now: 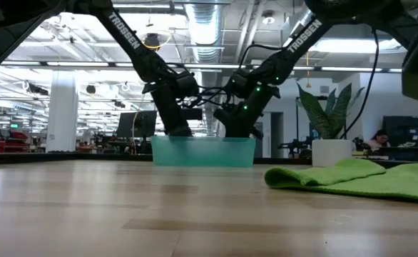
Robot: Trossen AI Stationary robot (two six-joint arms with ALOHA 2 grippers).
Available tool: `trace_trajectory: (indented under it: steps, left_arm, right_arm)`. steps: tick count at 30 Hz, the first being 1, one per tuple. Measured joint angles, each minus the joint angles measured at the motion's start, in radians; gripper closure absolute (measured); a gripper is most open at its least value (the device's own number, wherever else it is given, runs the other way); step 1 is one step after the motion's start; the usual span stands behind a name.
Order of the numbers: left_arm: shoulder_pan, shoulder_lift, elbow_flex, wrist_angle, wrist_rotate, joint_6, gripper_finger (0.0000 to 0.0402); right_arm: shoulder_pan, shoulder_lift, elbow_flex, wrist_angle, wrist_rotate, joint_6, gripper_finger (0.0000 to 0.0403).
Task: Roll microfiber towels into tight, uniform cylinder then place into a basket
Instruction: Put the microfiber cloth into the blue bin
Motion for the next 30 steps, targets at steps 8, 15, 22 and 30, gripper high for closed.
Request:
trace_trajectory:
  steps: [8, 15, 22, 30]
  left_arm:
    - [0.0, 0.0, 0.066, -0.08, 0.036, -0.008, 0.0331]
    - [0.0, -0.001, 0.084, -0.127, 0.075, -0.008, 0.0331]
    - [0.01, -0.074, 0.084, -0.169, 0.09, -0.016, 0.0331]
    - [0.024, -0.188, 0.018, -0.164, 0.124, -0.05, 0.0331]
  right_arm:
    - [-0.001, 0.0, 0.0, -0.011, 0.0, 0.001, 0.0308]
    - [-0.001, 0.0, 0.0, -0.012, 0.0, 0.002, 0.0308]
    - [-0.001, -0.002, 0.0, -0.011, -0.005, -0.004, 0.0308]
    - [-0.001, -0.025, 0.0, -0.016, -0.015, -0.019, 0.0308]
